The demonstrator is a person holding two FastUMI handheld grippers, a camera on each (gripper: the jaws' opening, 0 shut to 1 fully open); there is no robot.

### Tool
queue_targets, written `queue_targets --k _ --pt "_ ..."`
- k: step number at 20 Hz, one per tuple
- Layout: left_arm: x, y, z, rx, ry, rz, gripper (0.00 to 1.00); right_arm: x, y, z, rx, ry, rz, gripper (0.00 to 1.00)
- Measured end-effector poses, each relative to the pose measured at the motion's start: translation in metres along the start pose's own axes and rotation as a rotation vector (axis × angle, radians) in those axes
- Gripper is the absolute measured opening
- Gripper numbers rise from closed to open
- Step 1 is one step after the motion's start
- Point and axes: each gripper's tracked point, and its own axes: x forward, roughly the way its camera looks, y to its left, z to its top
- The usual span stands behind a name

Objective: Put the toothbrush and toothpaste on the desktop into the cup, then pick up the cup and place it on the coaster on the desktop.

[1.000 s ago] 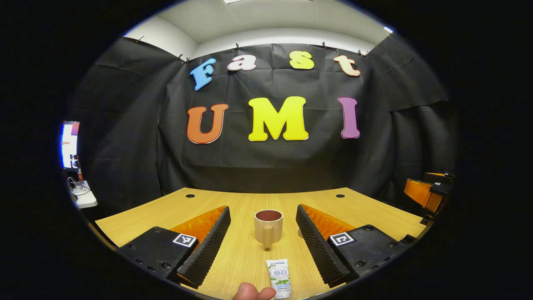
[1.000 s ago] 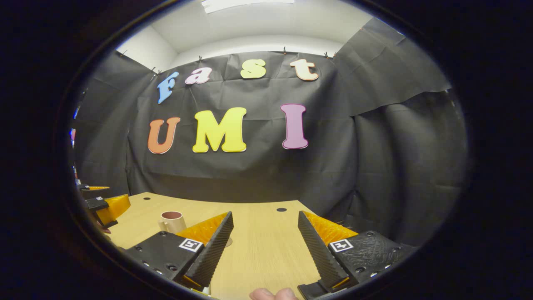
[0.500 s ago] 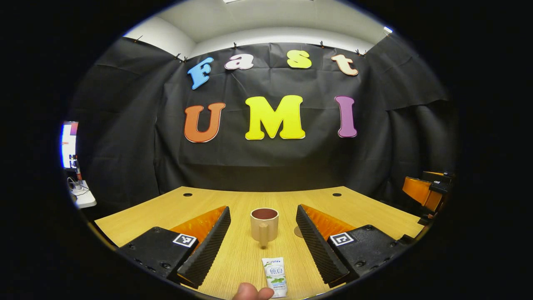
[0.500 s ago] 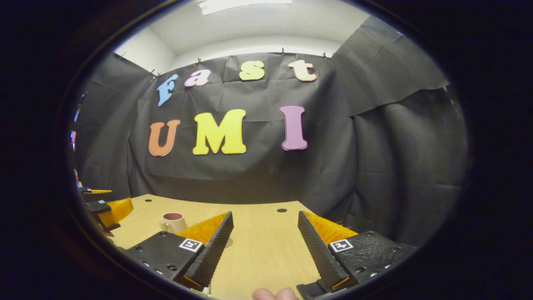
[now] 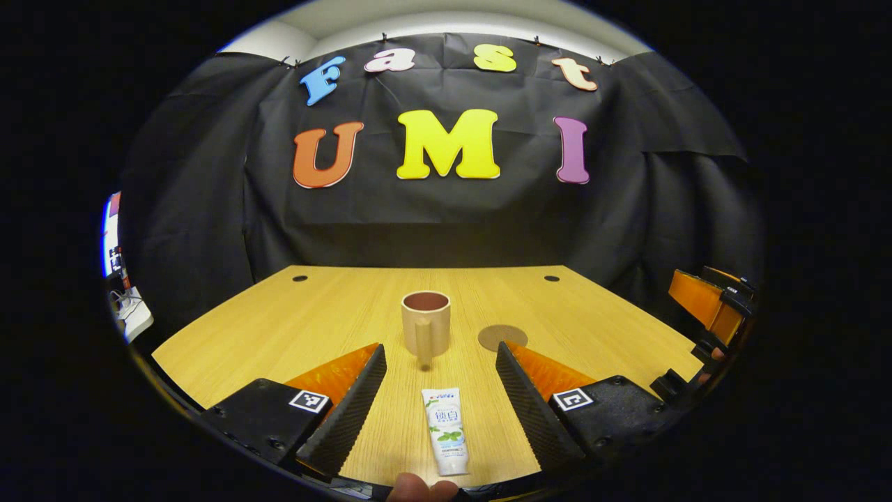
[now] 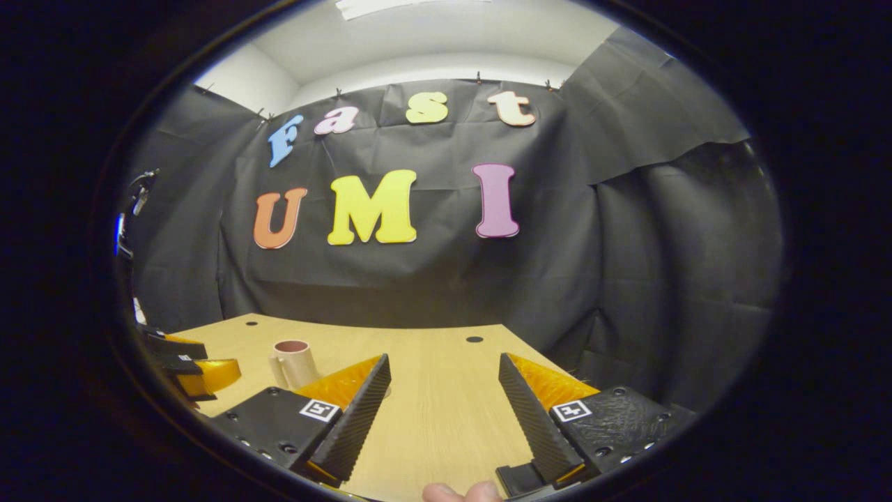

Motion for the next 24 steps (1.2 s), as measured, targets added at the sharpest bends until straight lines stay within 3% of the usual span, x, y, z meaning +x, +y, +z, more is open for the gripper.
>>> queue_targets --k 9,15,19,24 --pt "0.007 -0.017 -0.066 -0.026 0.251 -0.05 1.0 0.002 -0.008 -0.02 0.015 0.054 0.002 0.95" --pt "0.002 -0.017 -0.101 -0.063 0.402 -0.055 1.0 0.004 -0.009 -0.028 0.019 0.069 0.001 0.95" --pt "0.002 -0.012 -0.111 -0.035 0.455 -0.034 0.99 0.007 -0.009 -0.037 0.03 0.097 0.004 0.94" --pt "0.002 -0.015 -0.124 -0.028 0.509 -0.038 0.83 0.01 -0.003 -0.047 0.035 0.121 0.014 0.94"
